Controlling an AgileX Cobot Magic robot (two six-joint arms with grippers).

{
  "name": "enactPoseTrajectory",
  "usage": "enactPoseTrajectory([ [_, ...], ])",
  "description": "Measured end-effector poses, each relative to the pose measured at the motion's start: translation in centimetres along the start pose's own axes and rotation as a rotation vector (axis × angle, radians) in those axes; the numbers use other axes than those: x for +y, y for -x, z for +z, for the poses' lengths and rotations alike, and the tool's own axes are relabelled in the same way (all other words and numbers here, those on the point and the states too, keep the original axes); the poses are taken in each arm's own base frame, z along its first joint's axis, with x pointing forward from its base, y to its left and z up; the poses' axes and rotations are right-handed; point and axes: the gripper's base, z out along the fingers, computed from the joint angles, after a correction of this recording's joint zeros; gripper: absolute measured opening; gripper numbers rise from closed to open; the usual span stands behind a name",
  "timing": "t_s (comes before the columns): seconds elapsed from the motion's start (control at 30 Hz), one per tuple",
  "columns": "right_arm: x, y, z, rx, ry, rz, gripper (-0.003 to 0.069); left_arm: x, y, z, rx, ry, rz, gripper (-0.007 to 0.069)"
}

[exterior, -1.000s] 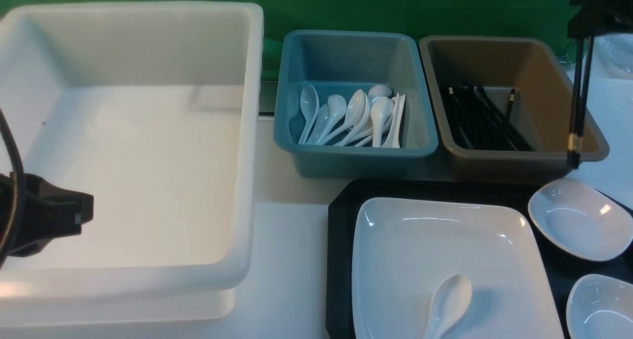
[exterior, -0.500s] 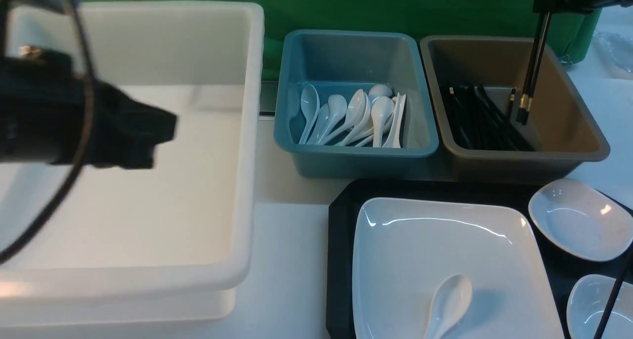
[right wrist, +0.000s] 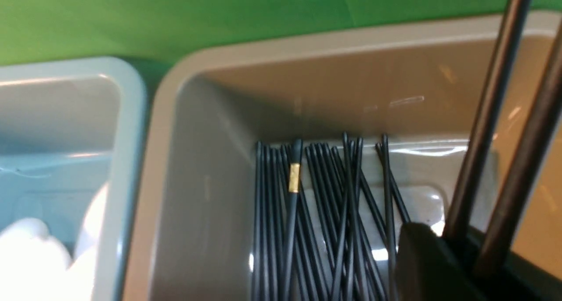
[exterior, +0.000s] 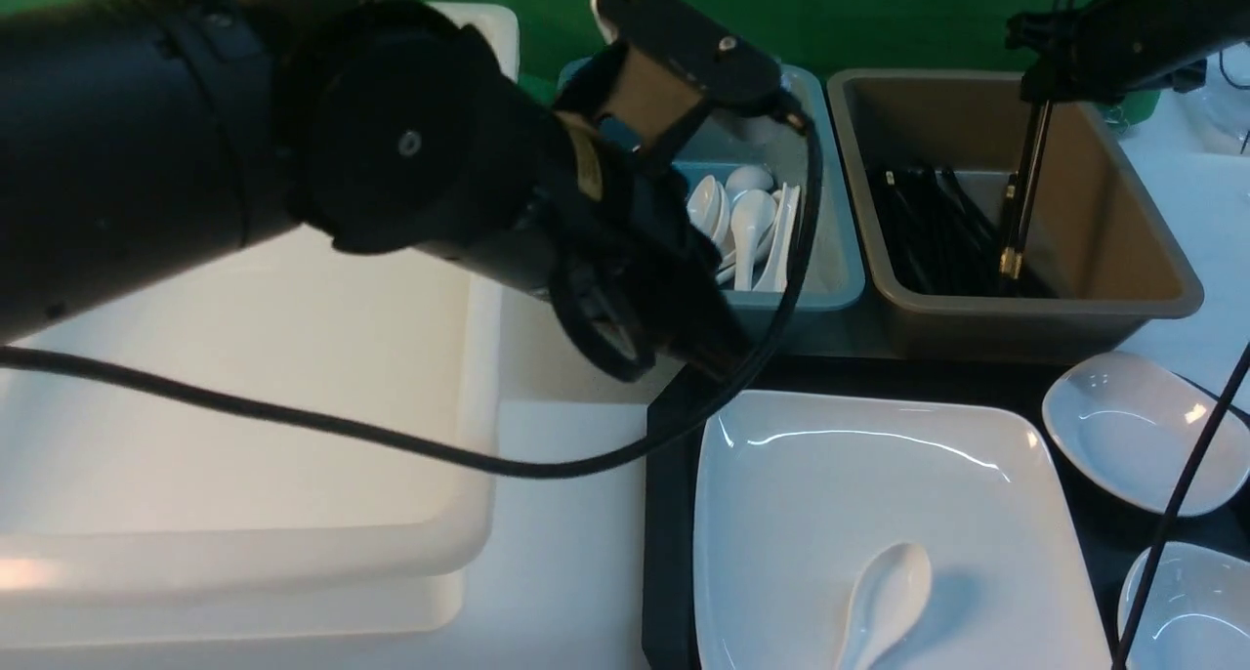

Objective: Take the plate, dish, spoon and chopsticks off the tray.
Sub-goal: Use the right arm to put the chopsticks into the small storage box on the right

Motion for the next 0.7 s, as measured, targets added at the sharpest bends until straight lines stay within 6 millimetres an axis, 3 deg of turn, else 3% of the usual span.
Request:
enactPoseTrajectory([
  [0.13,-0.1,-0.5,0.4,0.045,0.002,-0.007,0.0104,-0.1,1.0,-0.3,-0.102,-0.013,-0.040,0.0005],
  [0.27,-0.1,-0.9,0.4,0.077,-0.005,-0.015,0.0204,-0.1,1.1,-0.3,-0.106,-0.016,-0.049,0.0008],
  [0.3,-0.1,-1.1,0.4,0.101,-0.005,0.007,0.0305,-0.1,1.1,-0.3,-0.106,-0.017,-0.053,0.0009],
  [0.37,0.1,-1.5,-0.1,0.167,0.003,0.008,0.0420,-0.2,1.0,-0.3,-0.099,-0.022,-0.058,0.0011],
  [0.43,0.3,-1.8,-0.9,0.227,0.012,-0.025,0.0455,-0.2,0.9,-0.3,-0.088,-0.029,-0.064,0.0011],
  [0.53,0.8,-2.1,-3.4,0.324,0.011,-0.102,0.0397,-0.5,0.5,-0.3,-0.037,-0.053,-0.081,0.0011],
  [0.67,2.0,-0.6,-9.6,0.256,-0.015,-0.165,0.0099,-0.9,0.5,-0.6,0.064,-0.113,-0.120,0.0011],
  [0.7,2.3,-0.5,-10.9,0.239,-0.017,-0.169,0.0072,-1.1,0.7,-0.7,0.084,-0.128,-0.132,0.0011],
])
